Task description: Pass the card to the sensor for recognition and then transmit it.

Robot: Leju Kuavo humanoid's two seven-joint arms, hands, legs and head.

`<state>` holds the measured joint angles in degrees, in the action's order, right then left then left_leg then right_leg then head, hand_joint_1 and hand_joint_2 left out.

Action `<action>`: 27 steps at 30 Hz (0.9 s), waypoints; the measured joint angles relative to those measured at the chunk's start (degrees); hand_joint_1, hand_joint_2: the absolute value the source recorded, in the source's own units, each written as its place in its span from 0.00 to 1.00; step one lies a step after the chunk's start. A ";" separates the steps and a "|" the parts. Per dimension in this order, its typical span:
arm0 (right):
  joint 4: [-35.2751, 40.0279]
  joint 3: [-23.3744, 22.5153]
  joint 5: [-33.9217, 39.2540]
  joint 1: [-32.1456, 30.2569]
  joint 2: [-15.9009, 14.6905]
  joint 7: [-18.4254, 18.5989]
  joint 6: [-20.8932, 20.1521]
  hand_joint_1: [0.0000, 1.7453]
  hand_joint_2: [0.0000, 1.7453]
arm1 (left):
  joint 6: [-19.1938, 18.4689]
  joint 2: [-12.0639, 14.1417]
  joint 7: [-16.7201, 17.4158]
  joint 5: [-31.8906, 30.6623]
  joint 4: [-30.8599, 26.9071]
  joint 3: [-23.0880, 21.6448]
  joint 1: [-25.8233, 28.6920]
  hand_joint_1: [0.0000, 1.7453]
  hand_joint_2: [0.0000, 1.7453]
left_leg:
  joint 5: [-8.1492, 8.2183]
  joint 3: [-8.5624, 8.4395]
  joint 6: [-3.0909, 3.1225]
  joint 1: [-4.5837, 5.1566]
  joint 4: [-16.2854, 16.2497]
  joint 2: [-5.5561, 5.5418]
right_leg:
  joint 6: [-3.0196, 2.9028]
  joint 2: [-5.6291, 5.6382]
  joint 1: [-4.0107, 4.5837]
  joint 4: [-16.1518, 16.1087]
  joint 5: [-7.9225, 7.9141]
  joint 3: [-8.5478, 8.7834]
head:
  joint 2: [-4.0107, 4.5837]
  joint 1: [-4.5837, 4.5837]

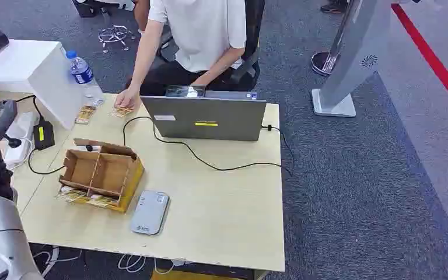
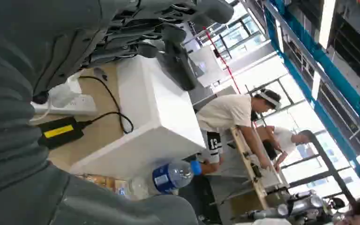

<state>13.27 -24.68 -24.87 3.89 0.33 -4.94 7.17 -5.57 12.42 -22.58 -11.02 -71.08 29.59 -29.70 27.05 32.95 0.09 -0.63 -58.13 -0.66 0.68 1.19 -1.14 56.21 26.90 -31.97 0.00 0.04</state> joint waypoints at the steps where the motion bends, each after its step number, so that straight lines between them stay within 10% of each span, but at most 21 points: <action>1: -0.02 0.00 -0.33 0.05 0.02 0.09 -0.02 0.00 1.00 | 0.28 0.17 0.63 -1.36 0.42 -1.16 -1.00 0.00 1.00 | 0.00 0.00 0.00 0.00 0.00 0.02 | -0.01 0.03 0.00 0.00 -0.01 -0.01 | 0.00 -0.02; 20: -0.24 0.02 -4.85 0.97 0.61 2.40 -0.15 0.00 1.00 | 6.90 4.57 10.97 -25.63 12.45 -23.52 -19.99 0.00 1.00 | -0.01 0.01 -0.01 0.00 -0.03 0.01 | -0.04 0.04 0.00 0.06 -0.04 -0.02 | 0.00 0.02; 22: -0.24 0.02 -5.31 1.06 0.63 2.56 -0.15 0.00 1.00 | 7.65 4.96 11.94 -28.00 13.51 -25.55 -21.68 1.00 1.00 | -0.01 0.01 -0.01 0.00 -0.03 0.01 | -0.04 0.04 0.00 0.07 -0.04 -0.02 | 0.00 -0.02; 27: -0.24 0.00 -6.69 1.16 0.77 3.34 -0.22 0.00 1.00 | 9.64 6.01 14.73 -34.32 17.49 -30.75 -26.60 1.00 1.00 | -0.01 0.01 -0.01 0.00 -0.03 0.01 | -0.04 0.04 0.00 0.08 -0.04 -0.02 | 0.00 0.00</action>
<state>13.03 -24.68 -31.56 5.04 1.09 -1.59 6.95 4.07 18.43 -7.84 -45.34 -53.59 -1.16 -56.30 27.03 32.97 0.07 -0.63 -58.16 -0.65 0.64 1.23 -1.14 56.29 26.87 -31.99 0.00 0.04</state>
